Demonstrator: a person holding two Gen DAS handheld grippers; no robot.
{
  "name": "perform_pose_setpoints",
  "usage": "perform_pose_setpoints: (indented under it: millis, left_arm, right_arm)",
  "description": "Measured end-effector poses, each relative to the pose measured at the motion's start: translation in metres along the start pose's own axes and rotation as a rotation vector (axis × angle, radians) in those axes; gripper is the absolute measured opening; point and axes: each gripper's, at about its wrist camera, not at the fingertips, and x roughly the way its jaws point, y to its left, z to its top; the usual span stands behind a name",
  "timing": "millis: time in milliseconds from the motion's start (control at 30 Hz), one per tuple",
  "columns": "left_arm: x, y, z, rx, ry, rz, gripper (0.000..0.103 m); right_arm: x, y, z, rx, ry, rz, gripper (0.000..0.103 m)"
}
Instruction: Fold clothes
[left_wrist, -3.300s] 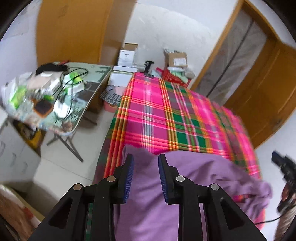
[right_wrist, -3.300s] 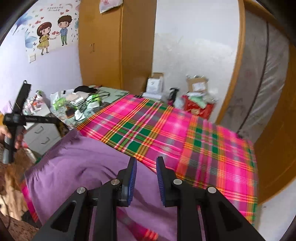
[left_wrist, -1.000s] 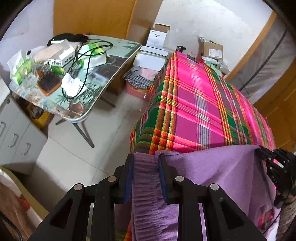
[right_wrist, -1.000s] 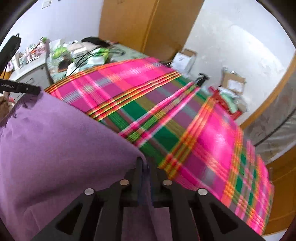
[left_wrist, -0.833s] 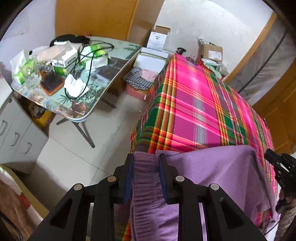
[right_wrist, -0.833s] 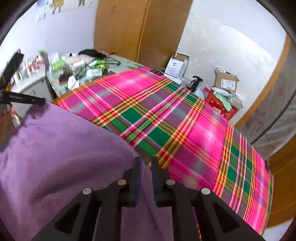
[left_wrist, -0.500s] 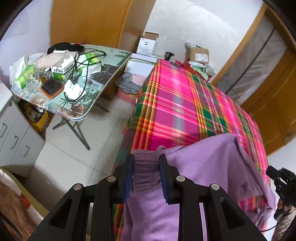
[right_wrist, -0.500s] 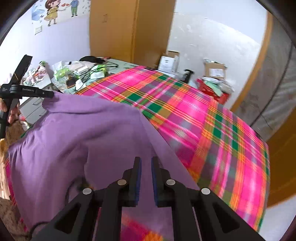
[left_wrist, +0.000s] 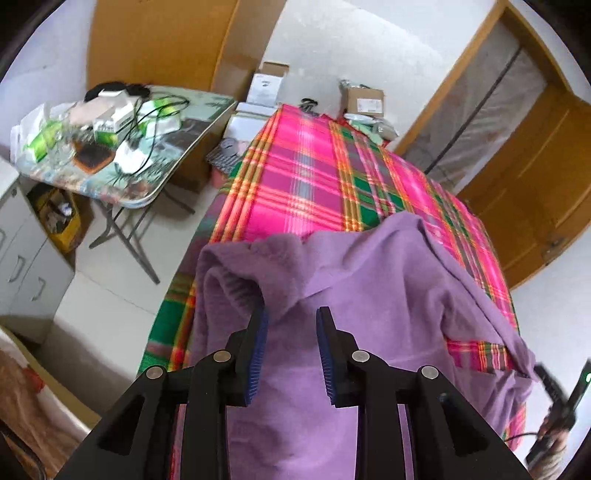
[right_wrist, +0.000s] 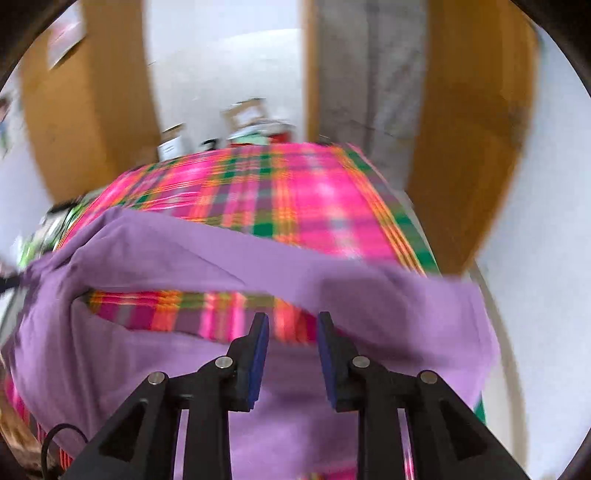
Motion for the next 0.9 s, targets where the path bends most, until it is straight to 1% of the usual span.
perform_pose_setpoints:
  millis: [67,167,233,367,467,500,567,667,800,833,900]
  left_arm:
    - [0.002,0.007,0.001,-0.024,0.01,0.044,0.028]
    - [0.0,0.016,-0.001,-0.065,0.013,0.05,0.028]
    - [-0.003,0.023,-0.004,-0.102,0.01,0.053,0.028]
    - [-0.009,0.032,-0.012,-0.165,0.002,0.08,0.028]
    - [-0.021,0.031,-0.019,-0.189,-0.035,0.09,0.028]
    - [-0.024,0.029,-0.02,-0.187,-0.046,0.087,0.028]
    - [-0.035,0.023,-0.024,-0.184,-0.079,0.076,0.028]
    - [-0.047,0.015,-0.028,-0.18,-0.119,0.067,0.028]
    - [-0.053,-0.004,-0.033,-0.152,-0.13,0.027,0.028]
    - [-0.053,-0.011,-0.035,-0.134,-0.127,0.015,0.028]
    - [-0.05,-0.027,-0.038,-0.084,-0.12,-0.008,0.028]
  right_arm:
    - [0.0,-0.016,-0.012,0.047,0.009,-0.046,0.027]
    - [0.0,-0.038,-0.031,0.138,0.01,-0.102,0.027]
    - [-0.001,-0.054,-0.043,0.213,0.009,-0.117,0.028]
    - [0.003,-0.073,-0.056,0.294,0.01,-0.148,0.03]
    - [0.009,-0.082,-0.059,0.345,0.01,-0.126,0.033]
    - [0.011,-0.083,-0.058,0.35,0.005,-0.121,0.034]
    - [0.014,-0.084,-0.056,0.357,-0.007,-0.112,0.04]
    - [0.019,-0.084,-0.053,0.342,-0.017,-0.117,0.041]
    - [0.023,-0.077,-0.053,0.294,-0.016,-0.15,0.042]
    - [0.022,-0.075,-0.054,0.279,-0.017,-0.158,0.041]
    - [0.02,-0.072,-0.058,0.25,-0.018,-0.177,0.03]
